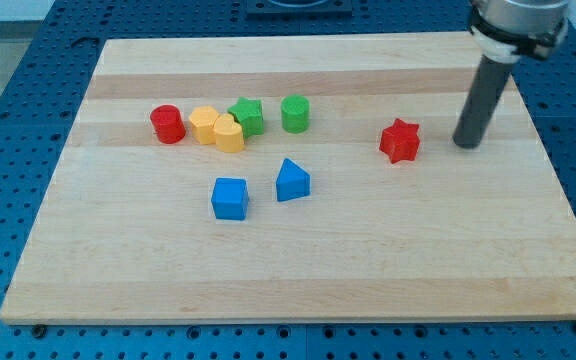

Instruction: Push the red star towards the green circle

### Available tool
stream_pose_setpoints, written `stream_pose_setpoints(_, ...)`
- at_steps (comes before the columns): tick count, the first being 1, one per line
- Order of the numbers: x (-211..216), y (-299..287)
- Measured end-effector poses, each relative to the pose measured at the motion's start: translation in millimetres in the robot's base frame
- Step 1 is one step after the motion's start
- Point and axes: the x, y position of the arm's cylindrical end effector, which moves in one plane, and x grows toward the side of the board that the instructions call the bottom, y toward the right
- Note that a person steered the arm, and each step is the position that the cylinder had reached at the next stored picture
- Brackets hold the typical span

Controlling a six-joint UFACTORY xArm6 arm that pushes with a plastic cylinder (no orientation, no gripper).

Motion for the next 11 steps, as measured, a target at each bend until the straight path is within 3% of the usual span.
stream_pose_setpoints(1,16.3,-22.0)
stream_pose_setpoints(3,-49.1,-71.2)
stream_pose_setpoints(4,-56.4,-76.3)
stream_pose_setpoints(6,-13.2,-36.3)
stream_pose_setpoints(8,12.4,-60.2)
stream_pose_setpoints(11,-49.3,-106.0)
